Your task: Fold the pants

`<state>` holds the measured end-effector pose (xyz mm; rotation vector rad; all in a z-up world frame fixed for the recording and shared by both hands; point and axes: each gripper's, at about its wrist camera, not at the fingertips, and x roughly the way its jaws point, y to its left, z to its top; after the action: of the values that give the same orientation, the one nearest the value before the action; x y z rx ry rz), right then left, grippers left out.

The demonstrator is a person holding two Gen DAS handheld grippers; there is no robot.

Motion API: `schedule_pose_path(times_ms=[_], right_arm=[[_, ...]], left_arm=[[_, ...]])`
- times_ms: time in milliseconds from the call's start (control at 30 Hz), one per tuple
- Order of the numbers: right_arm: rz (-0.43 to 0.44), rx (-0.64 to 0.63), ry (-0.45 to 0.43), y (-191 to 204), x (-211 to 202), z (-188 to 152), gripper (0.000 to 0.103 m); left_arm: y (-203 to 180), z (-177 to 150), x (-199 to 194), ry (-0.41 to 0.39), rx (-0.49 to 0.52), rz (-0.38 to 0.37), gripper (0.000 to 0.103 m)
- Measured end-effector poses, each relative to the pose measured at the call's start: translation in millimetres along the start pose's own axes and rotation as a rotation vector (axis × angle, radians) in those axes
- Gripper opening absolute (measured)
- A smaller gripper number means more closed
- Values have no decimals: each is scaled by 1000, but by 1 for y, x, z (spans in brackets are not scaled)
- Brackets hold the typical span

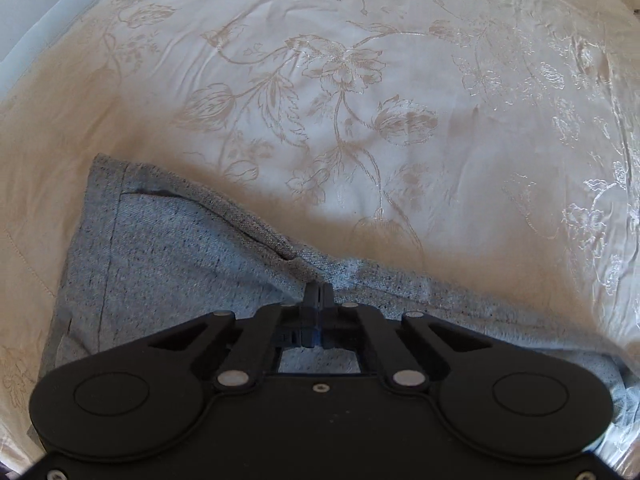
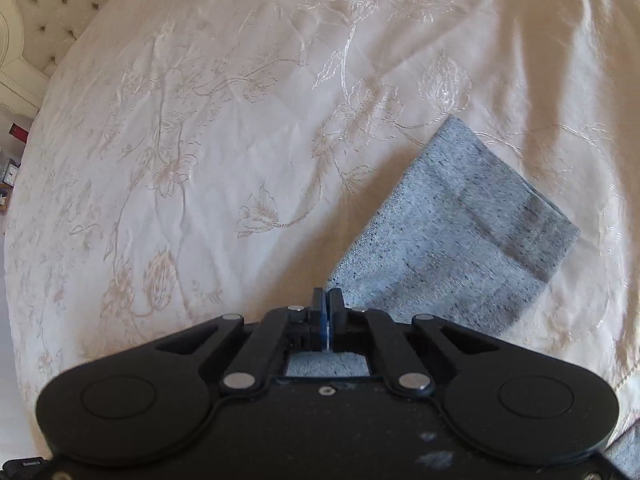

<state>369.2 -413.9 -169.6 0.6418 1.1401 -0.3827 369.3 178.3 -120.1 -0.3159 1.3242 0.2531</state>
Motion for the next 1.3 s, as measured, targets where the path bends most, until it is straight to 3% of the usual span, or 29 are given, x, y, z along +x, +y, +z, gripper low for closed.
schedule_pose_path(times_ms=[233,333,500,567,667,867,1033,1100,1300], right_arm=[[9,60,-33,-35,-60,-53,2],[4,63,-36,-47,-84,-83,2],[-18,89,-34,-62,-107,-128,2],[-23,102,-32,-69,-115,-147,2],[-44,119,-26,-79,-121,-176,2],[-63,180,6,-97,-109,-223,2],[-77,158,-15,-96,-106,-236,2],[-80,152,-24,-95,-107,-237,2],[-90,117,-49,-88,-110,-235,2]], left_arm=[[34,-40,-52,-59,0,32,0],[42,-60,-61,-47,27,41,0],[40,-83,-69,-41,90,20,2],[36,-88,-72,-54,105,-26,10],[26,-82,-65,-52,116,-71,12],[1,-49,-36,-16,174,-74,13],[-10,-16,-5,36,154,-29,13],[-15,-5,3,52,144,-12,19],[-28,9,1,-8,125,5,33]])
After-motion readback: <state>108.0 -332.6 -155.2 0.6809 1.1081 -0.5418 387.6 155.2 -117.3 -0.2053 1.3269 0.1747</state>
